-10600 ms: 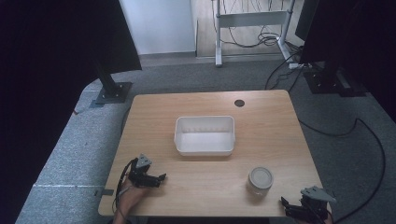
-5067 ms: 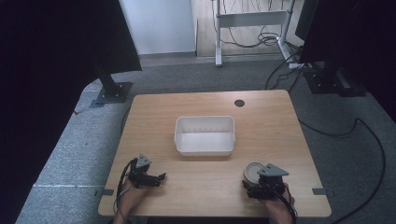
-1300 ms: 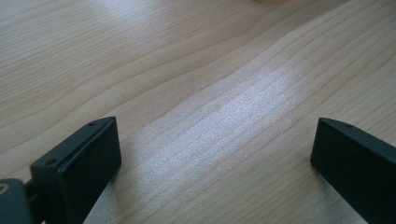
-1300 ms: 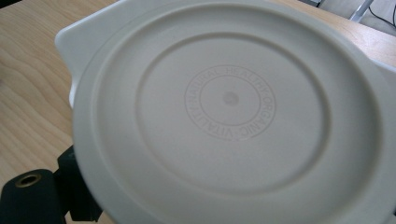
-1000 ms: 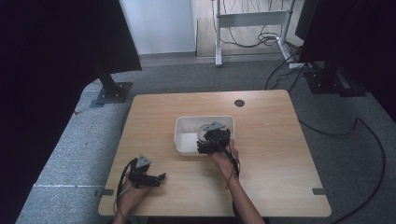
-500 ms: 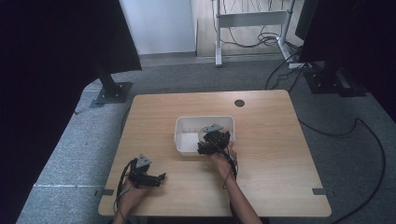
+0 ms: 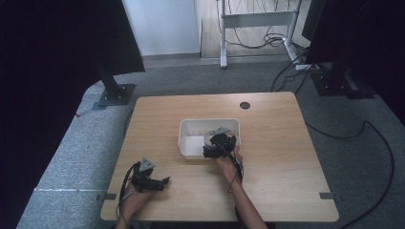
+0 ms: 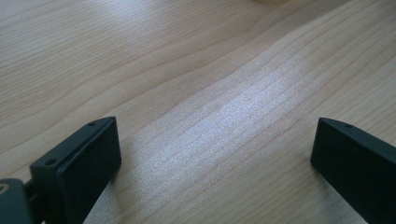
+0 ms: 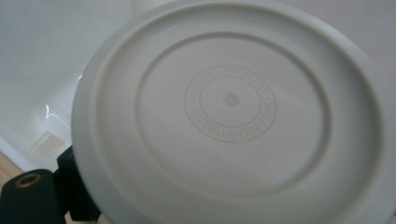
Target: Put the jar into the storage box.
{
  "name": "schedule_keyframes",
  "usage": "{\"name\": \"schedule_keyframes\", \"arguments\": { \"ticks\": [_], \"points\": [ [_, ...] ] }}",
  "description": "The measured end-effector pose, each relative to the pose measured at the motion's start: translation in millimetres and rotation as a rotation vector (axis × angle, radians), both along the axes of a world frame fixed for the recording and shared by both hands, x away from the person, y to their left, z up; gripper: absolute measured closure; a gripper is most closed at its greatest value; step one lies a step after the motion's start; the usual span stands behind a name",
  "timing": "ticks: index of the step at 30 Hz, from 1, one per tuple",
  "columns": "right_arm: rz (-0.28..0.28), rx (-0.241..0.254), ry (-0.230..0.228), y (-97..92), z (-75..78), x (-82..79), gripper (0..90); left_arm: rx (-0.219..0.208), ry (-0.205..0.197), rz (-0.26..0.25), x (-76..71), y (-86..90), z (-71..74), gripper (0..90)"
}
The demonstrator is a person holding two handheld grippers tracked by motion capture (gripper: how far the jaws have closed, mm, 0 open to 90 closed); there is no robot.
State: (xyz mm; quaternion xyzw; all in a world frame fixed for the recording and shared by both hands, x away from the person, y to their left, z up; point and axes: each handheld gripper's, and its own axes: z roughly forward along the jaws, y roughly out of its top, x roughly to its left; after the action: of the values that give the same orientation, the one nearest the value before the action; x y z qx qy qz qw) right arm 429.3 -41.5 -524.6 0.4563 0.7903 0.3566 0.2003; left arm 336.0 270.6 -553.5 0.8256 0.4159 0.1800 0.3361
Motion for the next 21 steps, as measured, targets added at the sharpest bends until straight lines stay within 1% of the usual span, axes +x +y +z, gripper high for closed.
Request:
{"name": "schedule_keyframes", "arguments": {
  "ticks": [10,14,18,21],
  "points": [
    [0.018,0.013,0.011,-2.0,0.4,1.6,7.8,0.000,0.000,0.000,0.0,0.0,0.0,1.4],
    [0.024,0.021,-0.007,-2.2,0.2,1.5,4.0,0.000,0.000,0.000,0.0,0.0,0.0,1.4],
    [0.025,0.020,-0.026,-2.5,2.1,0.4,2.8,0.000,0.000,0.000,0.0,0.0,0.0,1.4],
    [0.031,0.016,-0.028,-2.6,3.4,-0.7,2.8,0.001,-0.001,-0.001,0.0,0.1,0.0,1.4]
  ]
}}
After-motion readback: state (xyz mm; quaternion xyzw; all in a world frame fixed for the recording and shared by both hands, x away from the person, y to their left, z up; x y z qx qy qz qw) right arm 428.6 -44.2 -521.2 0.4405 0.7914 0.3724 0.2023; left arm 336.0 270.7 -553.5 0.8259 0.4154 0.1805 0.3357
